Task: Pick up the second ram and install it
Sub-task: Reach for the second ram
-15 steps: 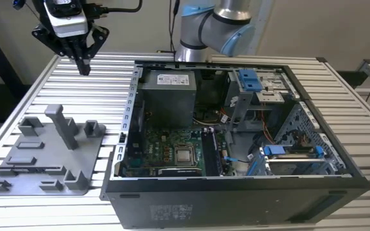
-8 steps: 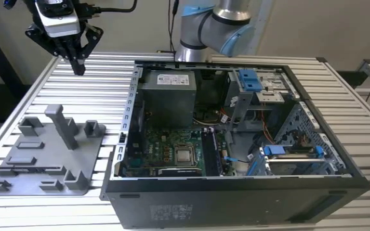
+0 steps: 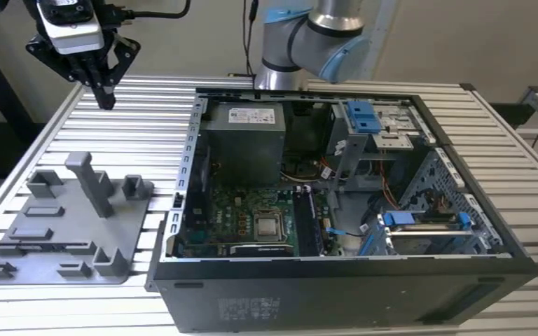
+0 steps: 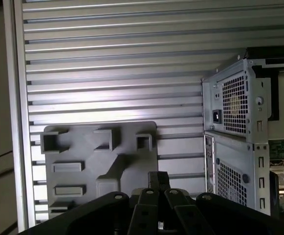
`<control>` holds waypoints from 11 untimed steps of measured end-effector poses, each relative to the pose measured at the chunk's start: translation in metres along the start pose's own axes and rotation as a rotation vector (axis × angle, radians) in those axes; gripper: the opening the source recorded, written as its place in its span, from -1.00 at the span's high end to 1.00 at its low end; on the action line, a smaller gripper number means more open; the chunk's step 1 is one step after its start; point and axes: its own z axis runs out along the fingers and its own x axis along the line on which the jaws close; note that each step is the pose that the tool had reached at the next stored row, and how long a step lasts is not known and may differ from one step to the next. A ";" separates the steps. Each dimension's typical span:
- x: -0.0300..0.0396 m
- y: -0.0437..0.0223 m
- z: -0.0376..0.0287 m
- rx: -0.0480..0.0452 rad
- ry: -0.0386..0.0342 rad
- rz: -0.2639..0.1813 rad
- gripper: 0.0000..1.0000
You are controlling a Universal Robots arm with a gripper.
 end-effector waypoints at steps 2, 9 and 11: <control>0.0032 -0.0002 0.0000 0.0001 0.0002 0.000 0.79; 0.0160 -0.0012 0.0002 0.0001 0.0006 0.000 0.79; 0.0209 -0.0015 0.0004 0.0000 0.0009 0.000 0.79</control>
